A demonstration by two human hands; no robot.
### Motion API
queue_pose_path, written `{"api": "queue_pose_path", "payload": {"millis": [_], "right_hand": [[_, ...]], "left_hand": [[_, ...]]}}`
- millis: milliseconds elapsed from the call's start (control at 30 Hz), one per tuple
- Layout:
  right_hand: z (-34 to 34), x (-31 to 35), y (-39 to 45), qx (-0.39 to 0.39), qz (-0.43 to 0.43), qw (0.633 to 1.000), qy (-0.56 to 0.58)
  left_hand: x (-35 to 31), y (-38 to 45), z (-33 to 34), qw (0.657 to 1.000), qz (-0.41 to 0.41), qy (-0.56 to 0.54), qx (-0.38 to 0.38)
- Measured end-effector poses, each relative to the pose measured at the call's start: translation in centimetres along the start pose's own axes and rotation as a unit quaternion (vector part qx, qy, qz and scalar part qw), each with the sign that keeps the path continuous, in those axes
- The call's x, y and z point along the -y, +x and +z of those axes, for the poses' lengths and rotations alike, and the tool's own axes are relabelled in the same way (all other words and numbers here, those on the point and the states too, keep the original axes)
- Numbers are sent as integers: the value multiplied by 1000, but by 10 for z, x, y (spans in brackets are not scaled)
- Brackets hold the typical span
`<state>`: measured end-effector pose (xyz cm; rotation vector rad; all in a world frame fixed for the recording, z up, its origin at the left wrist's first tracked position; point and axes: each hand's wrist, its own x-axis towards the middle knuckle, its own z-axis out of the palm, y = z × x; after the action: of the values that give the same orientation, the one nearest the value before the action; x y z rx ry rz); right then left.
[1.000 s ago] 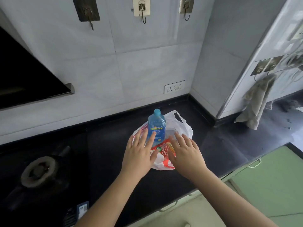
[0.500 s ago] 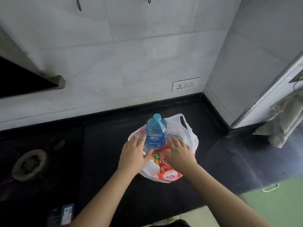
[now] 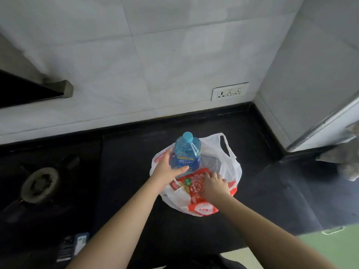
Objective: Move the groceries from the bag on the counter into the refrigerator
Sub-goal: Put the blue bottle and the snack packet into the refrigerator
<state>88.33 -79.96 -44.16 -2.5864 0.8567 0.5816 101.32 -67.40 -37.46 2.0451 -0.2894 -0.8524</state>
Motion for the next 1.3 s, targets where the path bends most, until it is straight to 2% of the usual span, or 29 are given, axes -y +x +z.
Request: {"api": "queue_pose_path", "payload": {"millis": [200,400,533,667,833,1100,1200,1300], "right_hand": [[0,1,15,-21,72,997,-2],[1,-3,24,-22,103,994,13],[-3,0,22,-34,72,997,-18],[-6,3,17,-86,23,995,-42],[-3,-1,13,-57,67,996,24],[5,-3,16,-33,114,988,100],[5,-5,16,-33,109,990,84],[-7,-5,11,-40,106,986,119]], "left_hand": [[-6,19,7,999,6,41,-12],[-7,31,10,993,36,111,-8],[-7,37,9,995,35,94,8],[-9,40,10,995,40,90,4],[-11,39,20,998,22,50,-27],[-6,38,21,995,37,81,-40],[-3,35,24,995,31,71,-61],[2,32,25,995,33,60,-75]]}}
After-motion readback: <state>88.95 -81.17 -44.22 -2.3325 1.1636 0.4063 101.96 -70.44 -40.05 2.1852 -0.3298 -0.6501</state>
